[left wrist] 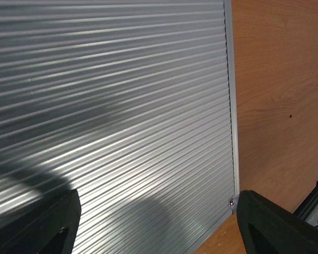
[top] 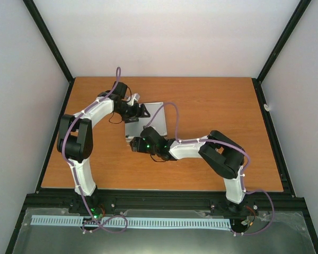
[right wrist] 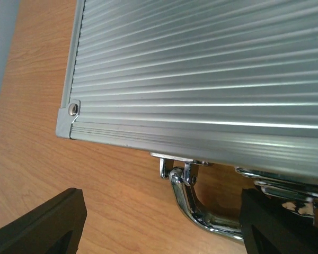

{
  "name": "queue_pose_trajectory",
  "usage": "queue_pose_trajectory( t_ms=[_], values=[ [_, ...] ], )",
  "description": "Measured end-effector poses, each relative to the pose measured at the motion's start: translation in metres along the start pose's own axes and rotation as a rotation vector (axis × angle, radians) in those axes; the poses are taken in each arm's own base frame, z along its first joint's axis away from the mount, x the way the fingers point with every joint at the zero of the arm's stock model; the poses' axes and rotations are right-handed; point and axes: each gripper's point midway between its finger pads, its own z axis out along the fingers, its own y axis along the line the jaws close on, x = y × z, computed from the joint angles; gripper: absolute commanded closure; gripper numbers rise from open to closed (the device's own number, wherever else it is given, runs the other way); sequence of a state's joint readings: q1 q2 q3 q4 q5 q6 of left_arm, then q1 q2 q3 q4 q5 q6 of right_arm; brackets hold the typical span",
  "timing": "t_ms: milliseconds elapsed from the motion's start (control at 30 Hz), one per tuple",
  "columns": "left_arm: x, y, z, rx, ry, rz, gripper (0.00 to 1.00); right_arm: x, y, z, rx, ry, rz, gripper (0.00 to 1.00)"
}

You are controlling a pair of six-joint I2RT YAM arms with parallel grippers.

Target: Pack up texas hold em set

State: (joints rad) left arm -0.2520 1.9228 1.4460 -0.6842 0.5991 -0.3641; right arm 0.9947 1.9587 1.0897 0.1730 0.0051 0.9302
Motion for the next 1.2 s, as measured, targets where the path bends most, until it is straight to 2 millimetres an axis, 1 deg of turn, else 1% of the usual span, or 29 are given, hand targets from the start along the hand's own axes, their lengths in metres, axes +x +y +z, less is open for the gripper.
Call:
queue_pose_trajectory(
  t_ms=[200,300,367,467,533,633,700,800,900,967,1033,1200],
  values=[
    [0.000,0.000,0.000,0.000,0.000,0.000,0.16,-0.005,-0.004,0.001,0.004,-0.010,-0.018,0.17],
    [0.000,0.000,0.000,0.002,0.001,0.000,0.16,-0.003,-0.008,-0.005,0.016,-0.010,-0.022,0.15],
    [0.001,0.000,0.000,0.004,0.003,-0.001,0.16,-0.005,-0.018,-0.016,0.051,-0.021,-0.022,0.15],
    [0.001,-0.001,0.000,0.008,0.005,-0.002,0.16,-0.010,-0.045,-0.032,0.110,-0.039,0.000,0.15],
    [0.003,-0.002,0.001,0.014,0.011,-0.003,0.16,-0.012,-0.055,-0.042,0.126,-0.046,0.012,0.15],
    [0.003,-0.002,0.001,0.017,0.012,-0.004,0.16,-0.009,-0.075,-0.055,0.177,-0.037,0.010,0.14],
    [0.003,-0.002,0.001,0.018,0.012,-0.007,0.16,-0.007,-0.082,-0.059,0.199,-0.024,0.003,0.14],
    [0.004,-0.002,0.002,0.022,0.011,-0.009,0.16,-0.008,-0.079,-0.068,0.194,-0.022,-0.008,0.14],
    [0.005,-0.002,0.002,0.035,0.003,-0.004,0.17,-0.012,-0.073,-0.084,0.173,-0.039,-0.009,0.14],
    [0.006,-0.002,0.003,0.041,-0.003,-0.004,0.17,-0.012,-0.074,-0.096,0.169,-0.050,-0.007,0.15],
    [0.006,-0.001,0.003,0.053,-0.012,-0.004,0.17,-0.010,-0.075,-0.104,0.169,-0.049,-0.008,0.19],
    [0.012,-0.001,0.002,0.066,-0.030,0.002,0.17,-0.003,-0.073,-0.111,0.143,-0.018,-0.021,0.49]
  ],
)
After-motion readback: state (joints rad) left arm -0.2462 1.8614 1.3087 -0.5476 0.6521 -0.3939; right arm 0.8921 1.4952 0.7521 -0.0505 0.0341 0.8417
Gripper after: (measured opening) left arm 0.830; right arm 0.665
